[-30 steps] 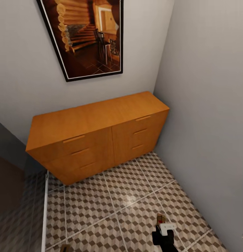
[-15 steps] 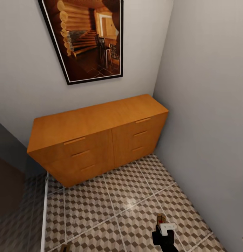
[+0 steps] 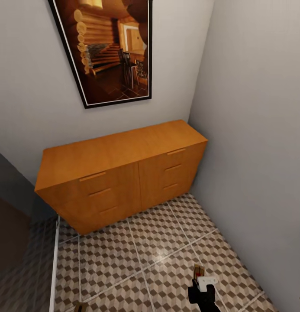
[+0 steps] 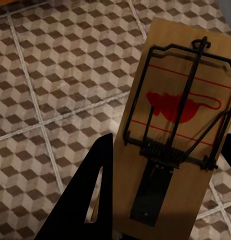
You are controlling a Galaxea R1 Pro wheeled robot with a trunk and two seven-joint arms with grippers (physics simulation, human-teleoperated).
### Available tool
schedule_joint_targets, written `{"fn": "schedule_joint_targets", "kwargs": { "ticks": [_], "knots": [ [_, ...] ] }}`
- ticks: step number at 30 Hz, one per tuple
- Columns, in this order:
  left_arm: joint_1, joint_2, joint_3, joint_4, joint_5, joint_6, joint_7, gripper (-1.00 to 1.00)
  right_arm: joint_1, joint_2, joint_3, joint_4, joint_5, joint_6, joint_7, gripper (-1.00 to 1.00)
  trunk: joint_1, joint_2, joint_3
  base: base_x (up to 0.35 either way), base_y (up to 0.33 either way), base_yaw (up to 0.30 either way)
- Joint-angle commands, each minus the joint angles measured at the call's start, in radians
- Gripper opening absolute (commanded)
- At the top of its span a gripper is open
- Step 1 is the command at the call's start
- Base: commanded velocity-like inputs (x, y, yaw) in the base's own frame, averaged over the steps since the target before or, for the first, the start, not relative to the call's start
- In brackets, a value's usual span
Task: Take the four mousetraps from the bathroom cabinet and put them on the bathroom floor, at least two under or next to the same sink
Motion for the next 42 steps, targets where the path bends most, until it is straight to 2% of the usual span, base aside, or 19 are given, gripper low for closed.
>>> {"fn": "schedule_joint_targets", "kwargs": {
  "ticks": [1,42],
  "knots": [
    [0.000,0.000,-0.009,0.000,0.004,-0.002,0.005,-1.00,-0.001,0.000,0.009,0.001,-0.010,-0.003,0.001,-1.00,0.001,-0.002,0.000,0.000,0.000,0.000],
    [0.000,0.001,-0.009,-0.003,0.003,-0.004,0.005,-1.00,-0.001,-0.001,0.009,0.001,-0.010,-0.003,0.002,-1.00,0.001,-0.002,0.060,0.000,0.000,0.000]
  ]
}}
